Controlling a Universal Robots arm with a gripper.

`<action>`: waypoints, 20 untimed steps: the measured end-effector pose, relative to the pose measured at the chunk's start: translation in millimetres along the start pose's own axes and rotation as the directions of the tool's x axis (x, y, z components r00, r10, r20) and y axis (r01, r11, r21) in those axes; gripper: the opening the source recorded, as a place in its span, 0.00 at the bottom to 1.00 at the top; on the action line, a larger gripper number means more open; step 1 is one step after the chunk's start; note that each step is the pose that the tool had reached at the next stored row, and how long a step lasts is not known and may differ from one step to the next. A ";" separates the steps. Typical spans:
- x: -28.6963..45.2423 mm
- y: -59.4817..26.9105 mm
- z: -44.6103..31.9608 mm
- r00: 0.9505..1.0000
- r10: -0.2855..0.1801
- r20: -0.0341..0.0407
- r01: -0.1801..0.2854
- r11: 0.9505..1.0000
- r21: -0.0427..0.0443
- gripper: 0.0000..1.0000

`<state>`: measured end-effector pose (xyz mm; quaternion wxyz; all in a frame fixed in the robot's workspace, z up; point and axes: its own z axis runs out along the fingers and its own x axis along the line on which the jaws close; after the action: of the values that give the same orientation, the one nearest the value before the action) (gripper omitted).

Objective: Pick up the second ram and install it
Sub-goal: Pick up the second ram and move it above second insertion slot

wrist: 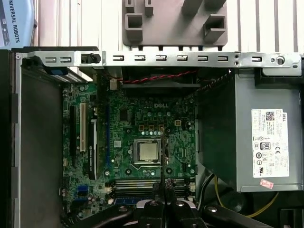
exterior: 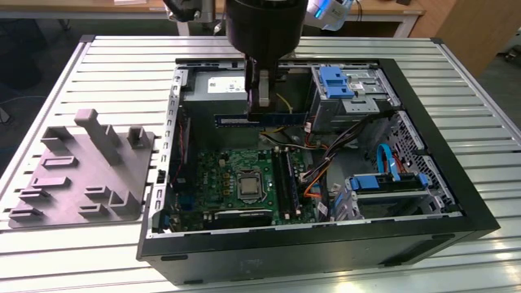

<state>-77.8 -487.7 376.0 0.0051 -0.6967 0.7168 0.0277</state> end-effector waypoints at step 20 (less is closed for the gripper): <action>0.6 -0.4 12.3 1.000 0.000 0.000 0.000 1.000 0.000 0.12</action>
<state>-77.8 -487.7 363.7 0.0053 -0.6967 0.7168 0.0278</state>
